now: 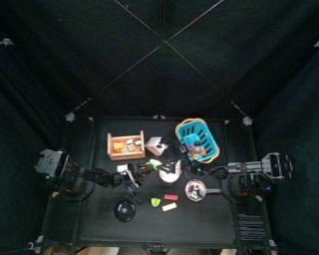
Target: Remove corn husk
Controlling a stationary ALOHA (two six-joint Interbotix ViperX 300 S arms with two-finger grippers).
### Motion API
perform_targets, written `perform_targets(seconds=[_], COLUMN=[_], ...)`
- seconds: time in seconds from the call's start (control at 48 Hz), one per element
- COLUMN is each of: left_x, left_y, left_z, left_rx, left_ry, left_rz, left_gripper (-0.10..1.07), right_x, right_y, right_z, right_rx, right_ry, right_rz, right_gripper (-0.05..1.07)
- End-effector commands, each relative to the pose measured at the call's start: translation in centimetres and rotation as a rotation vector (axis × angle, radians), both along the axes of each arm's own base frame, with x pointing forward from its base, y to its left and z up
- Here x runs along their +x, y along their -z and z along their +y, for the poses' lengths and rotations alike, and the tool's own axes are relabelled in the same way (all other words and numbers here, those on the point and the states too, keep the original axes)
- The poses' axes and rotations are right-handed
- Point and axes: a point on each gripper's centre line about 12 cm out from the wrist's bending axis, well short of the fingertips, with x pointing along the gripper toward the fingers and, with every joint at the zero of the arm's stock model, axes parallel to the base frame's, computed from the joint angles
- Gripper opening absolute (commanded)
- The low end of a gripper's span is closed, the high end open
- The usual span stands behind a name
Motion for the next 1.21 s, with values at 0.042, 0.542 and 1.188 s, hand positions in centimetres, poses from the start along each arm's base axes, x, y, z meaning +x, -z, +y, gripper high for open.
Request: perform_targets(seconds=[0.042,0.542,1.188], left_x=[0.34,0.41,0.55], left_y=[-0.61,-0.57,-0.27], left_z=[0.09,0.08,0.22], left_rx=[-0.003,0.026,0.025], left_ry=[-0.01,-0.022,-0.029], left_rz=[-0.024,-0.031,-0.023], left_gripper=[0.9,0.92,0.72], right_x=[0.07,0.14,0.11], right_y=[-0.99,-0.41,-0.29], right_z=[0.18,0.41,0.64], right_rx=[-0.007,-0.006,-0.006], right_ry=[-0.003,-0.01,-0.016], right_rz=[-0.032,-0.017,-0.014], right_gripper=[0.6,0.6,0.6])
